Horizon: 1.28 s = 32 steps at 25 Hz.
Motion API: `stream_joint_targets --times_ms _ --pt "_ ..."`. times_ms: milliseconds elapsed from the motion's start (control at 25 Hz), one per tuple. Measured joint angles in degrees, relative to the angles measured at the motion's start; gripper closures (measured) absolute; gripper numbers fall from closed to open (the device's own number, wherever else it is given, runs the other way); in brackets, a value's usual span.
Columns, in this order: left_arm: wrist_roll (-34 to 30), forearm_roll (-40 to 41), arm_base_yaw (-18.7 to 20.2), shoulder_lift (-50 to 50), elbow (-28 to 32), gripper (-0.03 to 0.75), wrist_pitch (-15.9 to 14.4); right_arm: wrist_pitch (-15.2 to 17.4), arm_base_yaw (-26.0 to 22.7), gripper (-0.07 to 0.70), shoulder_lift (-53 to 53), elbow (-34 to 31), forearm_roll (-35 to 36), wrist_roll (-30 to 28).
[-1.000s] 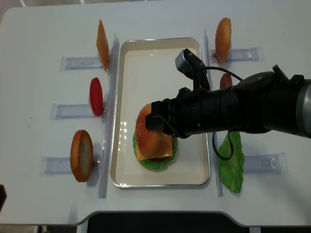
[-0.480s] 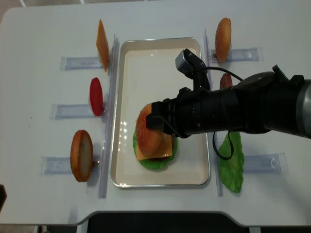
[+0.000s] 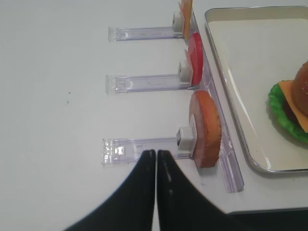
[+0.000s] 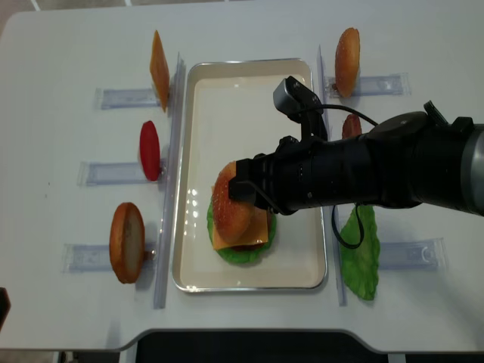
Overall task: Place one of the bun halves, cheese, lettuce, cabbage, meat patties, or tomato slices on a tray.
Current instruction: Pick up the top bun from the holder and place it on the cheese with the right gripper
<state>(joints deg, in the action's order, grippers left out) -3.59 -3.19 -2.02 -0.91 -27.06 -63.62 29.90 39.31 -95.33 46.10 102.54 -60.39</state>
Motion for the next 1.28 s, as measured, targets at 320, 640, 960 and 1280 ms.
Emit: stream_joint_targets --times_ms 320,640,960,1280 --pt "0.00 0.00 0.00 0.00 0.00 0.715 0.00 -0.09 0.00 0.432 0.00 0.00 -0.40 0.00" --pt "0.00 0.00 0.00 0.00 0.00 0.715 0.00 -0.14 0.00 0.432 0.00 0.00 -0.69 0.00" --pt "0.00 0.00 0.00 0.00 0.00 0.715 0.00 -1.68 0.00 0.356 0.00 0.00 -1.07 -0.27" --pt "0.00 0.00 0.00 0.00 0.00 0.715 0.00 -3.42 0.00 0.266 -0.06 -0.10 -1.34 -0.54"
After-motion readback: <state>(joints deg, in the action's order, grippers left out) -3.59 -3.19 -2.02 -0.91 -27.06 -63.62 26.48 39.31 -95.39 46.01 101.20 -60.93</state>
